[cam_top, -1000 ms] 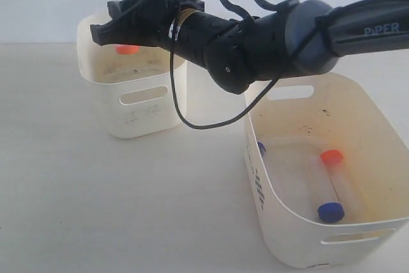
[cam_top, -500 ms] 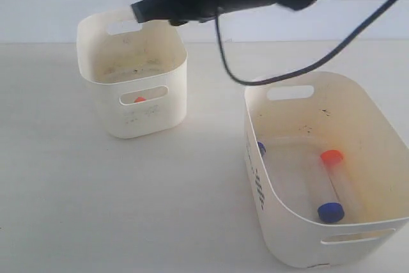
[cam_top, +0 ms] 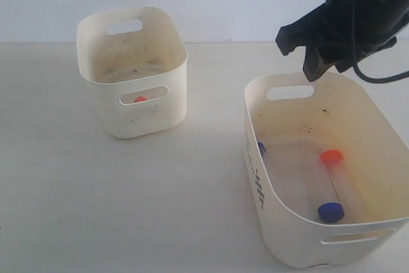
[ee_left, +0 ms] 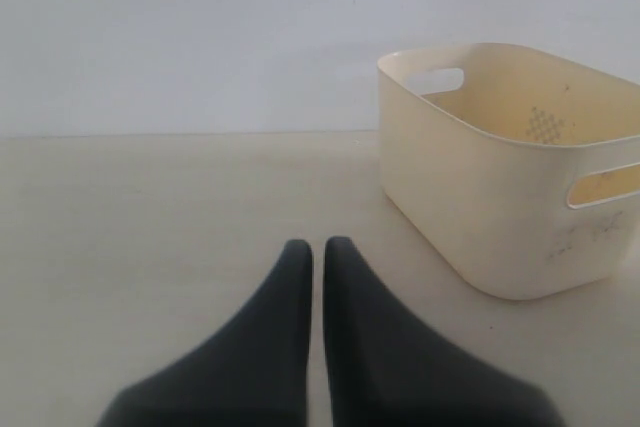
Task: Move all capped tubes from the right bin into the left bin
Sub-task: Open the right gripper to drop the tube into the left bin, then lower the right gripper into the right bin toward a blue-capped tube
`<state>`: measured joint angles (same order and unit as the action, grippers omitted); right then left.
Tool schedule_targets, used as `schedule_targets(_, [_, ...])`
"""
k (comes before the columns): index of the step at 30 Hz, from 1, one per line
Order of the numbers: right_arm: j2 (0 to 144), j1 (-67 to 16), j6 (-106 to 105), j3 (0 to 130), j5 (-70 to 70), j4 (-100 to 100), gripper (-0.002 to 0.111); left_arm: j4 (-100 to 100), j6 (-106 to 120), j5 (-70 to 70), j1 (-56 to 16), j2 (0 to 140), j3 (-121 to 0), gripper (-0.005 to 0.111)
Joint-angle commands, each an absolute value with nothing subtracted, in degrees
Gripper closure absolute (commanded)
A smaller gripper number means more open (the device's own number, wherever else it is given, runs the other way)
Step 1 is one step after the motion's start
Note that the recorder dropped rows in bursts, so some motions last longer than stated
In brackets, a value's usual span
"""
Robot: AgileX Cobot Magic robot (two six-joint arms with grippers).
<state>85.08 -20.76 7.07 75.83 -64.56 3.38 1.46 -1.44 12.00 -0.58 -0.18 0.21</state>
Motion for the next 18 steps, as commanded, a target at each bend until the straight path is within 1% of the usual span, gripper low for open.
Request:
schedule_targets(1, [84.99,-20.48,12.93,76.00,-65.90,3.47,0.066,1.10,-1.99,11.60,-0.56,0.00,0.00,0.102])
schedule_targets(6, [86.45,-20.58,21.67,74.32,-68.68,1.54,0.066,1.10,-1.99,11.60,-0.56,0.00,0.00,0.102])
schedule_targets(10, [86.45,-20.69,23.40,67.77,-66.50,0.00,0.066,1.10,-1.99,11.60,-0.56,0.00,0.00,0.102])
schedule_targets(14, [86.45,-20.69,24.94,60.09,-59.99,0.00,0.066,1.10,-1.99,11.60,-0.56,0.00,0.00,0.102])
schedule_targets(18, [86.45,-20.69,24.94,57.18,-55.65,-1.00,0.066,1.10,-1.99,11.60,-0.56,0.00,0.00,0.102])
